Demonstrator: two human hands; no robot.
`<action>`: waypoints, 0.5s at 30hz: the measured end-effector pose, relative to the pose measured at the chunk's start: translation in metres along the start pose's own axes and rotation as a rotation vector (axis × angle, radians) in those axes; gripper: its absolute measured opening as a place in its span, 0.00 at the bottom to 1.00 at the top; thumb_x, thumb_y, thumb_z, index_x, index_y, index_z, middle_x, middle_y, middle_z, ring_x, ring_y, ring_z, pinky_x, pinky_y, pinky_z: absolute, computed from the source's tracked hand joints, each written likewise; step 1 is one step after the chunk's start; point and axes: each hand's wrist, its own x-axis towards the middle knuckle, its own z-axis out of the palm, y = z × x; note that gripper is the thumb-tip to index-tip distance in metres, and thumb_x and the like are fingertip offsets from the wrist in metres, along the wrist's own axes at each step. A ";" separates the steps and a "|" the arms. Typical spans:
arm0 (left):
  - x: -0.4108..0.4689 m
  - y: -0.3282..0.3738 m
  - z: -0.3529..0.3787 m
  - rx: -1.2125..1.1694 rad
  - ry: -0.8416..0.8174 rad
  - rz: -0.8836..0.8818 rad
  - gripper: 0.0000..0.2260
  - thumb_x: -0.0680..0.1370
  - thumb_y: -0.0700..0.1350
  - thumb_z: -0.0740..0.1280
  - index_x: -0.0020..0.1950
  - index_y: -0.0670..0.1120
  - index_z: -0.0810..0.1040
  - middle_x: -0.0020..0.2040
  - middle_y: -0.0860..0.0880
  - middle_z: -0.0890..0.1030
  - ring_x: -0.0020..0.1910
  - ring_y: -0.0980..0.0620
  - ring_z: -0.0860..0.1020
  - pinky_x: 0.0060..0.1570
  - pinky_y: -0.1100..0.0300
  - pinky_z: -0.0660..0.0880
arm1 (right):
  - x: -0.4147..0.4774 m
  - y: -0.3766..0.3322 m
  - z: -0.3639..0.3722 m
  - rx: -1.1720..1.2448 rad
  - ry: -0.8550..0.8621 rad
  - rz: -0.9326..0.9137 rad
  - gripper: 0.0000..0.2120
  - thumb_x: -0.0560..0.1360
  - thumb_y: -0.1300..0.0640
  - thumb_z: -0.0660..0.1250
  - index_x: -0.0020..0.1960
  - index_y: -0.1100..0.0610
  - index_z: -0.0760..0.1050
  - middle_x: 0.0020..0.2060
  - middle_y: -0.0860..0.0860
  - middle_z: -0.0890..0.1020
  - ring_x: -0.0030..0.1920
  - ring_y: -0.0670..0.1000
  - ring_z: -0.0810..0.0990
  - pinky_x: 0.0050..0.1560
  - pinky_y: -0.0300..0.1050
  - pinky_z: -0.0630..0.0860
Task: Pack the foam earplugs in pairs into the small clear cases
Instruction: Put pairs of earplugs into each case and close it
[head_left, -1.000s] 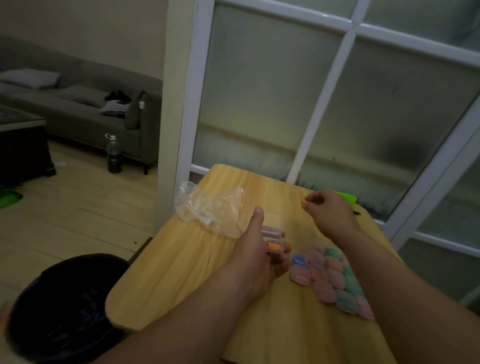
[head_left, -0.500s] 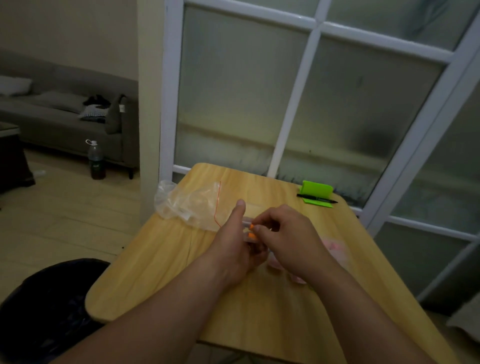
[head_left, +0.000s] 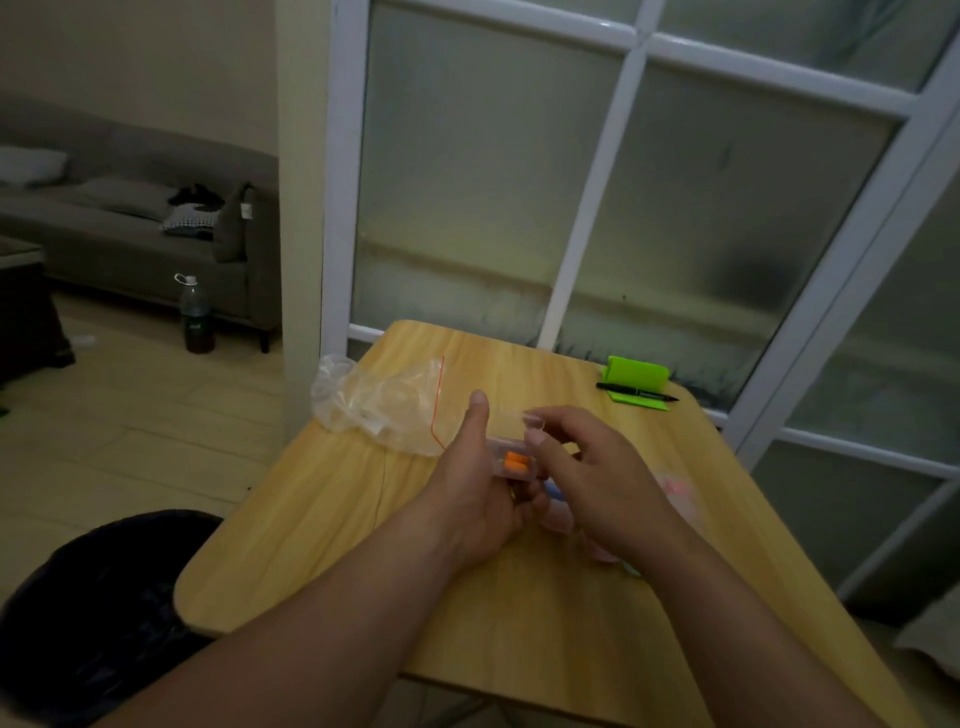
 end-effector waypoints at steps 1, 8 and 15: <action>-0.001 0.002 -0.001 -0.019 0.004 -0.003 0.39 0.80 0.73 0.52 0.62 0.39 0.79 0.35 0.45 0.80 0.33 0.51 0.77 0.35 0.57 0.77 | -0.002 0.001 0.000 -0.015 -0.008 -0.016 0.09 0.83 0.47 0.68 0.62 0.43 0.82 0.55 0.38 0.83 0.58 0.39 0.79 0.59 0.43 0.77; 0.000 0.010 -0.003 0.008 0.064 -0.052 0.39 0.80 0.72 0.56 0.67 0.37 0.75 0.40 0.42 0.78 0.32 0.47 0.78 0.34 0.55 0.81 | -0.017 -0.003 0.002 -0.123 -0.069 -0.084 0.14 0.77 0.49 0.74 0.61 0.39 0.77 0.56 0.34 0.81 0.59 0.36 0.76 0.54 0.35 0.75; -0.004 0.010 -0.004 0.165 -0.085 0.037 0.21 0.87 0.48 0.60 0.69 0.32 0.74 0.58 0.33 0.83 0.51 0.41 0.85 0.54 0.44 0.84 | -0.016 0.004 -0.006 0.085 -0.058 0.018 0.13 0.78 0.56 0.76 0.60 0.46 0.78 0.53 0.41 0.83 0.49 0.41 0.83 0.37 0.43 0.84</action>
